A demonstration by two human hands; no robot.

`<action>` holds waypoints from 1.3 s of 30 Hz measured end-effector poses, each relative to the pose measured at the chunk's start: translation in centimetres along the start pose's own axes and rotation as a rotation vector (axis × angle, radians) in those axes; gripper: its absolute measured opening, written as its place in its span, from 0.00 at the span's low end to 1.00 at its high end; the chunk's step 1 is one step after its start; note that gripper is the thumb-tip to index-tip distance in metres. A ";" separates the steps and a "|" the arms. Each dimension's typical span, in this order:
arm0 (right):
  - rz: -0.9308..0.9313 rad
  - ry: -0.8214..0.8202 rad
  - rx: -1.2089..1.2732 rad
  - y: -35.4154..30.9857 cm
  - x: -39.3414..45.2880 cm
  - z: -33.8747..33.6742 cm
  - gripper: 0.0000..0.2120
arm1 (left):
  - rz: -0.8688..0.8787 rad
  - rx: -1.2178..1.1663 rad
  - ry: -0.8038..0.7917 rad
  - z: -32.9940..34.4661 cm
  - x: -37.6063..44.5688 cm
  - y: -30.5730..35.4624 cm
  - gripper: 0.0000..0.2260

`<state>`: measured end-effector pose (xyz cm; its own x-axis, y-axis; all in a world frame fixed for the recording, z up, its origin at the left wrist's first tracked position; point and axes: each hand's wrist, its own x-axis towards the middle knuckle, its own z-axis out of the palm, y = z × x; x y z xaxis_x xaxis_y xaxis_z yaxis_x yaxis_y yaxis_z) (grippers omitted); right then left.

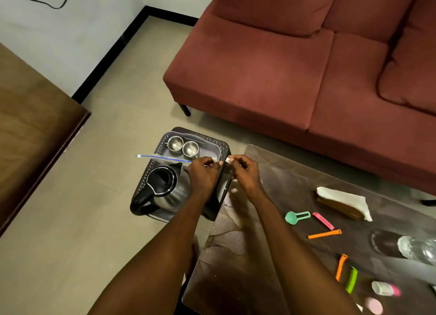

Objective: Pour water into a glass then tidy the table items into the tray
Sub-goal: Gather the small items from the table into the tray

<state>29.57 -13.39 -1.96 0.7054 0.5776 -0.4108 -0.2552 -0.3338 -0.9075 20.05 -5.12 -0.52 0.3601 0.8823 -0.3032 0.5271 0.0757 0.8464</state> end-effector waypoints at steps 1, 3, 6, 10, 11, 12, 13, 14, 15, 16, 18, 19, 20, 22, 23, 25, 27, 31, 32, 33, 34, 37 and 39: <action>0.007 0.010 -0.004 -0.2 0.5 0.4 0.04 | 0.012 0.057 -0.004 -0.3 1.1 0.6 0.04; 0.031 0.038 -0.014 -0.6 1.7 1.2 0.05 | 0.042 0.148 -0.030 -0.9 3.4 1.7 0.04; 0.030 0.080 -0.100 -0.9 3.9 2.8 0.06 | 0.106 0.297 -0.091 -1.7 7.6 2.1 0.05; -0.022 0.074 -0.277 0.1 6.8 5.4 0.02 | 0.190 0.460 -0.196 -2.2 13.0 0.9 0.01; -0.035 0.066 -0.345 0.6 7.4 6.1 0.03 | 0.222 0.521 -0.229 -2.3 14.3 0.3 0.01; -0.044 0.056 -0.431 1.2 8.0 6.8 0.05 | 0.249 0.580 -0.263 -2.3 15.3 -0.2 0.01; -0.046 0.044 -0.505 1.9 8.7 7.7 0.07 | 0.275 0.630 -0.302 -2.3 16.5 -0.9 0.02; -0.043 0.028 -0.560 2.5 9.3 8.5 0.09 | 0.300 0.660 -0.345 -2.3 17.6 -1.6 0.03; -0.034 0.009 -0.599 3.1 9.9 9.4 0.09 | 0.318 0.679 -0.393 -2.2 18.6 -2.5 0.03; -0.019 -0.002 -0.627 3.8 10.4 10.2 0.08 | 0.336 0.701 -0.438 -2.1 19.6 -3.2 0.02; -0.011 0.018 -0.650 5.1 11.1 11.4 0.06 | 0.367 0.763 -0.518 -1.8 20.8 -4.1 0.02; -0.010 0.042 -0.651 5.7 11.5 11.9 0.06 | 0.375 0.796 -0.548 -1.5 21.3 -4.4 0.03; -0.002 0.061 -0.639 6.2 11.7 12.4 0.06 | 0.382 0.826 -0.567 -1.3 21.8 -4.6 0.04; 0.044 0.092 -0.603 6.9 12.1 13.0 0.05 | 0.447 0.881 -0.570 -0.8 22.1 -5.0 0.05; 0.068 0.106 -0.597 7.3 12.3 13.3 0.05 | 0.502 0.927 -0.558 -0.5 22.3 -5.3 0.05; 0.091 0.149 -0.610 7.6 12.9 13.7 0.05 | 0.615 1.055 -0.528 0.1 22.7 -6.0 0.08; 0.075 0.199 -0.608 7.4 13.2 14.1 0.04 | 0.691 1.166 -0.510 0.4 22.9 -7.0 0.10; 0.119 0.207 -0.563 7.3 13.6 14.9 0.06 | 0.786 1.259 -0.477 0.6 22.8 -7.7 0.07; 0.133 0.216 -0.551 7.4 13.7 15.0 0.06 | 0.801 1.266 -0.486 0.6 22.9 -7.6 0.06; 0.146 0.240 -0.531 7.3 13.8 15.2 0.06 | 0.812 1.270 -0.500 0.7 22.9 -7.5 0.06; 0.169 0.266 -0.477 7.2 13.9 15.2 0.06 | 0.819 1.270 -0.510 0.7 23.0 -7.4 0.06; 0.177 0.271 -0.463 7.6 14.2 15.7 0.09 | 0.816 1.284 -0.516 1.0 23.1 -7.5 0.06; 0.085 0.276 -0.467 7.7 14.0 16.1 0.11 | 0.813 1.295 -0.508 1.3 23.0 -7.7 0.06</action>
<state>26.81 4.16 -16.12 0.8582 0.3384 -0.3861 -0.0429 -0.7021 -0.7108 25.31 13.93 -14.57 0.9214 0.2335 -0.3106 0.2478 -0.9688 0.0067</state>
